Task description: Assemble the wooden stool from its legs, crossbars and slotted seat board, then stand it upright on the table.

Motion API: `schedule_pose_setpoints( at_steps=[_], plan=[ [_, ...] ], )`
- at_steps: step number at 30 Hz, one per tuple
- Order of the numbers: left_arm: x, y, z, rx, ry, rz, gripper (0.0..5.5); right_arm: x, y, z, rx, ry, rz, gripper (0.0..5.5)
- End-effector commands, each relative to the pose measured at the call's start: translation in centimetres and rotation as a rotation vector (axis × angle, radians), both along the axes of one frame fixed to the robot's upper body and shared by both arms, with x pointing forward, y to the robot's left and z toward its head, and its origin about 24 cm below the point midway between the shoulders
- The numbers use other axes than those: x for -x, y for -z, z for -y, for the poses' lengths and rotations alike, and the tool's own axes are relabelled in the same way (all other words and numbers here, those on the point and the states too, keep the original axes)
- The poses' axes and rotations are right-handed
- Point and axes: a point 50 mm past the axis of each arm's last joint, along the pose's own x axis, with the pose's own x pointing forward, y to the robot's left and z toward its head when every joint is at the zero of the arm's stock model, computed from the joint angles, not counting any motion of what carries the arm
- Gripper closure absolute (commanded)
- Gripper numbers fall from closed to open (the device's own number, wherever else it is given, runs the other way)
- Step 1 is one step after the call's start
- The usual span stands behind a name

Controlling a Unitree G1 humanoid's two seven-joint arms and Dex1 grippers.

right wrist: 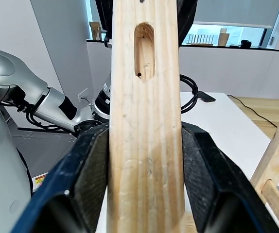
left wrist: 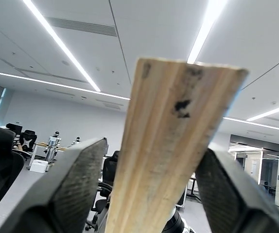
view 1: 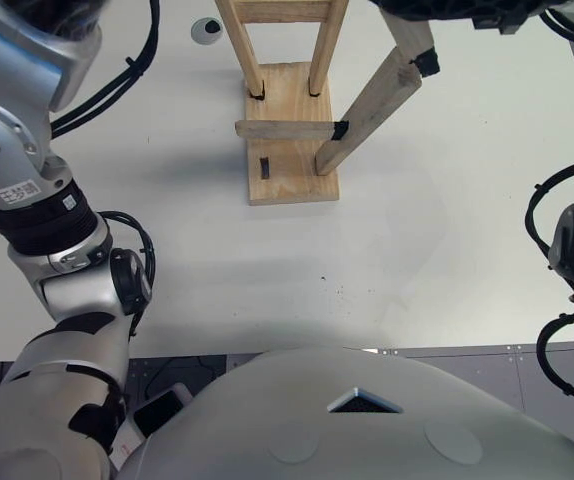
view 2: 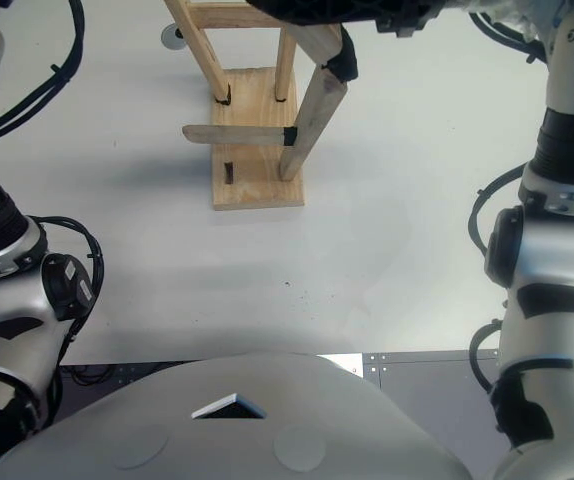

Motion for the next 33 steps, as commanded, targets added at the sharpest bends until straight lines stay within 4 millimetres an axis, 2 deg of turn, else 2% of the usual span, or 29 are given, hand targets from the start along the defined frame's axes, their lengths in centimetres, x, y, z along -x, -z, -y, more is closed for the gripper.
schedule_pose_setpoints(
  at_steps=[1, 3, 4, 7, 10, 12, 13, 15, 19, 23, 27, 29, 31, 33],
  plan=[
    [-0.1, 0.0, 0.3, 0.004, -0.005, -0.006, 3.08, 0.6, 0.3, -0.5, 0.016, -0.052, -0.004, 3.48],
    [-0.2, 0.0, 0.0, 0.022, -0.018, 0.000, 3.20, 0.3, 0.5, -0.5, 0.028, -0.032, -0.016, 3.48],
    [-0.3, 0.0, -0.2, 0.031, -0.028, 0.001, 3.20, 0.0, 0.5, -0.6, 0.034, -0.017, -0.025, 3.11],
    [-0.9, -0.6, -1.3, 0.062, -0.103, 0.023, 3.38, -0.3, 0.6, -0.8, 0.053, 0.000, -0.034, 2.60],
    [-1.4, -2.0, -5.2, 0.142, -0.274, 0.063, 3.46, -0.5, 0.5, -0.4, 0.081, 0.005, -0.031, 2.08],
    [-1.3, -2.0, -7.5, 0.178, -0.363, 0.064, 3.49, -0.6, 0.8, 0.1, 0.121, 0.005, -0.028, 1.73],
    [-1.2, -1.7, -8.3, 0.178, -0.401, 0.059, 3.49, -0.5, 1.1, 0.4, 0.152, 0.000, -0.024, 1.73],
    [-0.9, -0.5, -9.7, 0.144, -0.469, 0.039, 3.49, -0.3, 2.0, 1.0, 0.239, -0.009, -0.010, 1.69],
    [-0.6, 3.2, -10.7, 0.065, -0.558, -0.030, 3.49, -0.6, 3.9, 2.2, 0.368, -0.006, -0.006, 1.69],
    [-1.1, 7.4, -11.2, -0.004, -0.643, -0.104, 3.49, -1.6, 4.5, 2.2, 0.414, 0.001, -0.006, 2.43],
    [-2.0, 12.6, -10.6, -0.111, -0.648, -0.203, 3.49, -2.1, 4.7, 1.5, 0.427, -0.003, -0.018, 2.99],
    [-2.3, 15.2, -10.1, -0.180, -0.650, -0.247, 3.49, -2.2, 4.8, 1.4, 0.424, -0.010, -0.030, 3.09],
    [-2.4, 16.5, -9.7, -0.189, -0.642, -0.266, 3.49, -2.3, 5.0, 1.4, 0.431, -0.010, -0.041, 3.16],
    [-2.3, 16.8, -9.4, -0.150, -0.609, -0.267, 3.49, -2.1, 5.3, 1.6, 0.440, -0.012, -0.055, 3.22]
  ],
)
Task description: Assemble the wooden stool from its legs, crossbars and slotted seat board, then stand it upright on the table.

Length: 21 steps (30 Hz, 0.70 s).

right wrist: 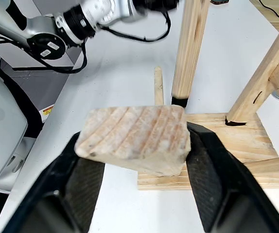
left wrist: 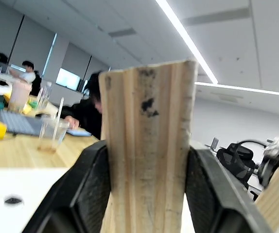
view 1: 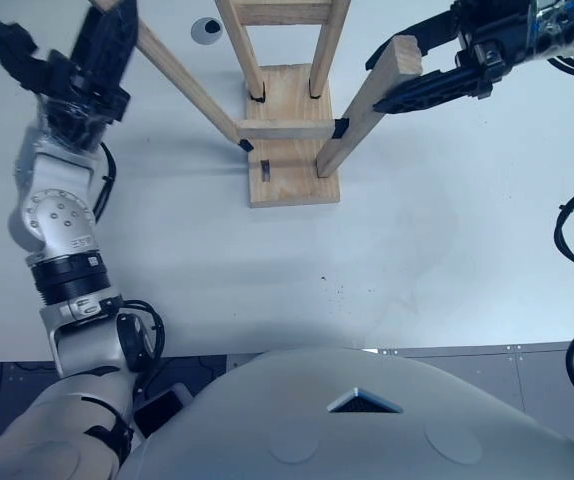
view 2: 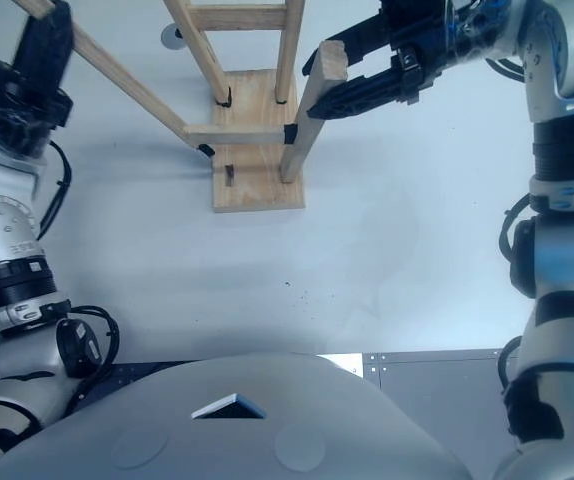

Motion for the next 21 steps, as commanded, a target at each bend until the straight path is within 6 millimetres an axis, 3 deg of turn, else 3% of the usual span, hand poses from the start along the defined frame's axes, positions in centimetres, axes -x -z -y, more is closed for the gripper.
schedule_pose_setpoints(
  at_steps=[1, 6, 11, 14, 18, 21],
  plan=[
    [0.3, 0.9, 0.7, 0.040, 0.057, -0.007, 3.49, 0.3, 0.3, -0.2, 0.023, -0.028, -0.031, 3.22],
    [1.3, -0.7, 0.4, 0.135, 0.131, 0.039, 3.49, 0.5, 1.1, 0.0, 0.044, -0.020, -0.053, 3.24],
    [1.7, 1.6, 1.6, 0.007, 0.174, -0.085, 3.49, 0.7, 1.5, 0.1, 0.049, -0.010, -0.062, 3.24],
    [2.0, 2.8, 0.5, -0.086, 0.183, -0.167, 3.49, 0.9, 1.7, 0.1, 0.048, -0.011, -0.068, 3.24],
    [1.8, 1.0, -1.6, -0.276, 0.238, -0.180, 3.49, 1.5, 2.2, -0.1, 0.040, -0.015, -0.082, 3.24],
    [1.3, -0.6, -2.2, -0.412, 0.303, -0.187, 3.49, 2.0, 2.8, 0.0, 0.040, -0.016, -0.097, 3.24]
  ],
)
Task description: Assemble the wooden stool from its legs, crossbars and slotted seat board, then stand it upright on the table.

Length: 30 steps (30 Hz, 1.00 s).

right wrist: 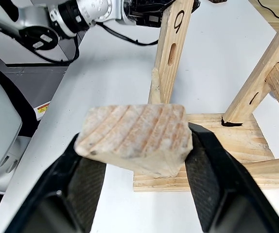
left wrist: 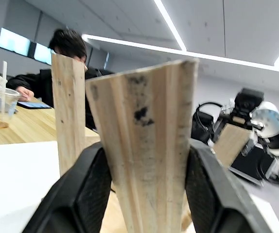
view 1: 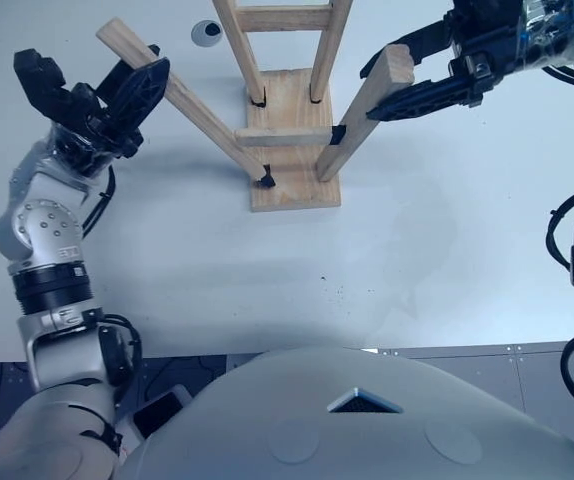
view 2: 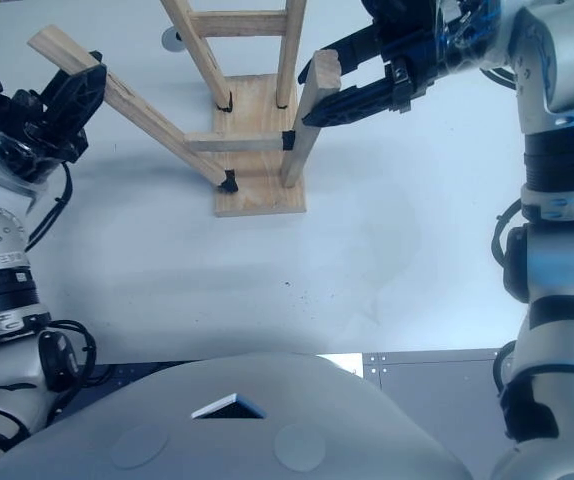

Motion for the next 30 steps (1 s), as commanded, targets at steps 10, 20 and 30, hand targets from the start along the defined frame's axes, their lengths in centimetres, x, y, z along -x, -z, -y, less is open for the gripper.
schedule_pose_setpoints(
  at_steps=[10, 20, 30],
  plan=[
    [-1.8, -2.3, -0.5, -0.568, 0.185, 0.017, 3.49, 2.1, 3.6, -0.1, 0.012, -0.024, -0.149, 3.24],
    [-1.0, -1.8, 0.0, -0.768, 0.329, 0.032, 3.49, 2.3, 4.1, -0.3, 0.001, -0.009, -0.163, 3.24],
    [-1.3, -2.0, 5.5, -0.765, 0.449, 0.105, 3.49, 2.9, 4.8, -0.6, 0.001, -0.025, -0.177, 3.24]
  ],
)
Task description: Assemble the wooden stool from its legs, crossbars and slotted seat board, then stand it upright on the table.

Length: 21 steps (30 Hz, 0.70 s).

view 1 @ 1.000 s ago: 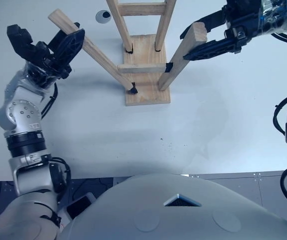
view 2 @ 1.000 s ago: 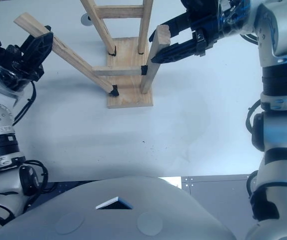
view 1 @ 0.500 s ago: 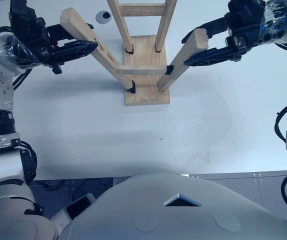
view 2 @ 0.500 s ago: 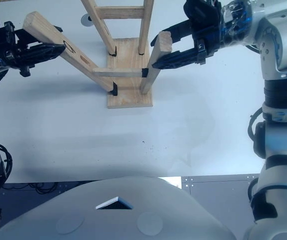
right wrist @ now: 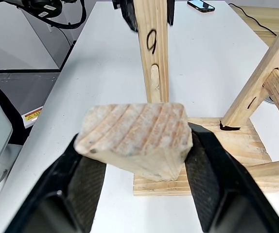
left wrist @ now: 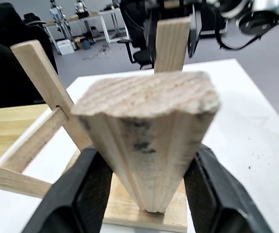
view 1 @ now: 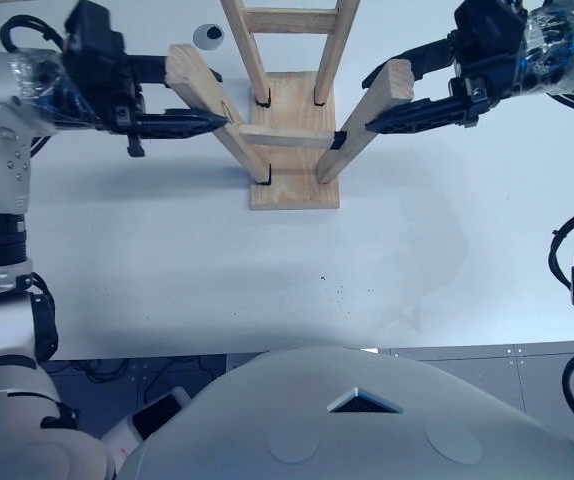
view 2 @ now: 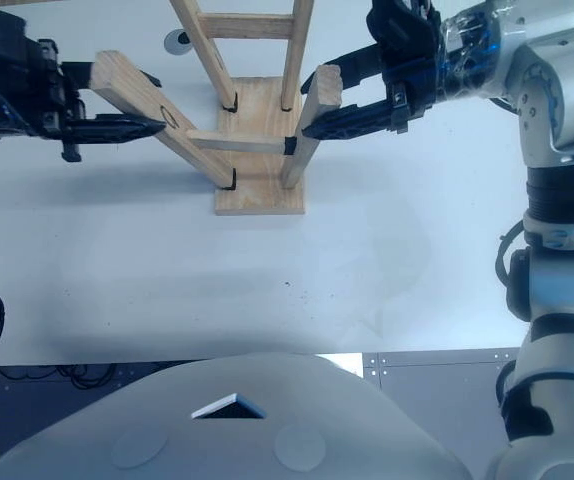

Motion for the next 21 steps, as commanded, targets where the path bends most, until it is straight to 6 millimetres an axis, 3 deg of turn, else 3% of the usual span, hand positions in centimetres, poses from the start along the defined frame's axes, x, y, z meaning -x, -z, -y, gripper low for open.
schedule_pose_setpoints(
  at_steps=[1, 5, 9, 11, 13, 15, 16, 21],
  plan=[
    [0.2, 2.9, 1.4, -0.131, -0.033, -0.085, 3.49, 1.5, 3.7, -1.1, 0.034, -0.083, -0.189, 3.24],
    [0.2, 3.7, 3.1, -0.194, -0.050, -0.091, 3.49, 1.7, 3.5, -1.5, 0.020, -0.095, -0.184, 3.24],
    [1.3, 7.6, 4.3, -0.317, -0.042, -0.143, 3.49, 2.3, 4.0, -2.4, 0.008, -0.106, -0.191, 3.25],
    [1.8, 8.6, 4.4, -0.286, -0.042, -0.153, 3.49, 2.5, 4.6, -2.9, -0.006, -0.089, -0.184, 3.27],
    [1.2, 6.9, 4.2, -0.119, -0.114, -0.150, 3.48, 2.5, 4.4, -3.2, -0.050, -0.079, -0.160, 3.27],
    [0.1, 4.5, 3.4, 0.058, -0.209, -0.125, 2.83, 2.1, 3.5, -3.3, -0.109, -0.052, -0.154, 3.27],
    [0.0, 3.7, 2.9, 0.112, -0.238, -0.115, 2.66, 1.8, 2.9, -3.3, -0.142, -0.037, -0.163, 2.93],
    [0.4, 2.9, 1.7, 0.146, -0.327, -0.089, 2.19, 1.7, 0.6, -3.1, -0.249, -0.041, -0.189, 2.05]
  ],
)
